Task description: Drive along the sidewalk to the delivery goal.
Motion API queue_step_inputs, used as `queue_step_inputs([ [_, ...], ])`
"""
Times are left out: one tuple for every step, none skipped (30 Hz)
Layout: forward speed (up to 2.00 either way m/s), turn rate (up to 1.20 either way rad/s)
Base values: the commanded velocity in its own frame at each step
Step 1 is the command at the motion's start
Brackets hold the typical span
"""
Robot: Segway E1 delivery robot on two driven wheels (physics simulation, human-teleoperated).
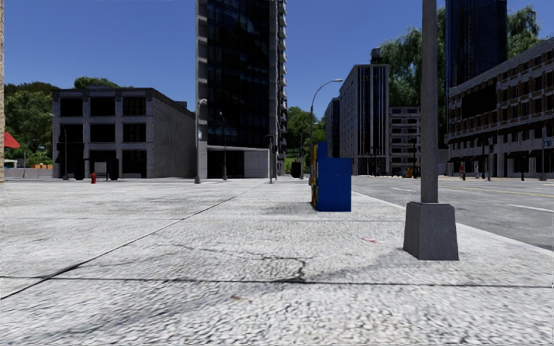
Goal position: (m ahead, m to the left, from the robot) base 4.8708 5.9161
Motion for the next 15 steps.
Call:
queue_step_inputs([
  [1.41, 0.61],
  [1.41, 0.61],
  [1.41, 0.61],
  [1.41, 0.61],
  [1.41, 0.61],
  [1.41, 0.61],
  [1.41, 0.61],
  [1.41, 0.61],
  [1.41, 0.61],
  [1.41, 0.61],
  [1.41, 0.61],
  [1.41, 0.61],
  [1.41, 0.61],
  [1.41, 0.61],
  [1.41, 0.61],
])
